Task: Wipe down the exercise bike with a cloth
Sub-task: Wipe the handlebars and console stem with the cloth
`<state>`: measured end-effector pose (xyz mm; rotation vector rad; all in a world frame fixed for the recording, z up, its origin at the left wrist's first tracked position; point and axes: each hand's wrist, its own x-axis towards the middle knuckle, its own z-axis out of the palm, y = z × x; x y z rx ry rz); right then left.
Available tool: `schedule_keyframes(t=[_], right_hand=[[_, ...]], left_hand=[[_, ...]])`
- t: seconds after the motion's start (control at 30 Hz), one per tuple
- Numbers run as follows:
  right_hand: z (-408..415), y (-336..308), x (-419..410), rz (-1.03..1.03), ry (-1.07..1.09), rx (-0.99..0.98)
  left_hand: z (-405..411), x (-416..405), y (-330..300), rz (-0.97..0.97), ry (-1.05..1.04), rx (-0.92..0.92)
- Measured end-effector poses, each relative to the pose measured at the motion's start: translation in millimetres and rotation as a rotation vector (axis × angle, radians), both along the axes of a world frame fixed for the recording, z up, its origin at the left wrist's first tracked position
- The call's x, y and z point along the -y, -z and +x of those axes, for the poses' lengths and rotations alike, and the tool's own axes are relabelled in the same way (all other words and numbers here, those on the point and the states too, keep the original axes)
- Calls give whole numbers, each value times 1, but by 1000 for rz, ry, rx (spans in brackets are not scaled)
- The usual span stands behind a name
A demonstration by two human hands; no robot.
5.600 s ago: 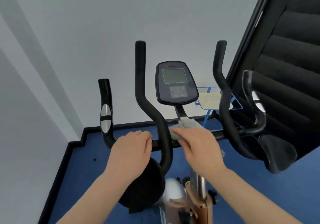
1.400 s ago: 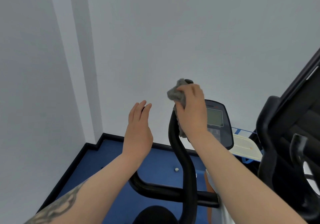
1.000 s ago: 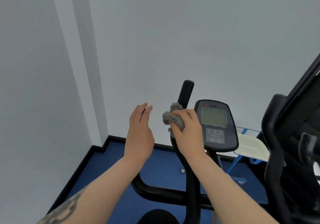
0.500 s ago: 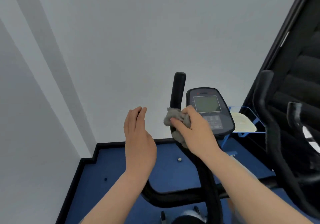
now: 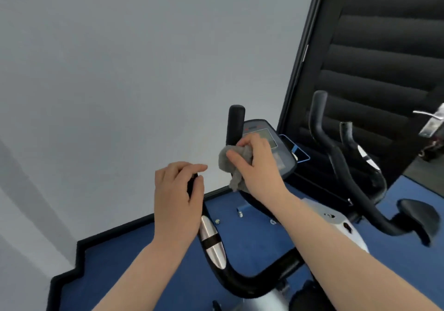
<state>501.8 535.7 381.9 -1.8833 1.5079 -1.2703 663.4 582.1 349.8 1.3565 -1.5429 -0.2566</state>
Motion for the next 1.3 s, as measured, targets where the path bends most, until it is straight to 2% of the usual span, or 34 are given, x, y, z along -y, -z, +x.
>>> schedule_keyframes(t=[0.1,0.13,0.27,0.4,0.47,0.57,0.7,0.83,0.93,1.07,1.2,1.3], right_hand=[[-5,15,-23,-70,2,-215],[-11,14,-27,-58,1,-211],[-7,-1,-25,-2,122,6],[14,13,-36,-14,222,-87],[10,10,-42,37,240,-35],[23,0,-44,-7,275,35],[71,22,-60,104,93,163],[64,57,-90,186,228,145],[76,46,-86,107,186,288],[92,51,-99,15,201,237],[85,46,-99,72,283,372],[95,31,-80,-23,239,413]], left_hand=[[7,1,4,-43,68,-1],[9,1,6,-50,86,-11],[15,3,8,-44,148,-71],[28,-2,11,-35,233,-96],[35,-4,12,-33,274,-112],[37,-6,12,7,312,-197],[39,-7,12,53,304,-314],[45,-8,14,74,315,-326],[45,-7,14,84,316,-319],[46,-11,16,75,350,-312],[44,-11,18,56,356,-302],[44,-9,18,25,361,-311]])
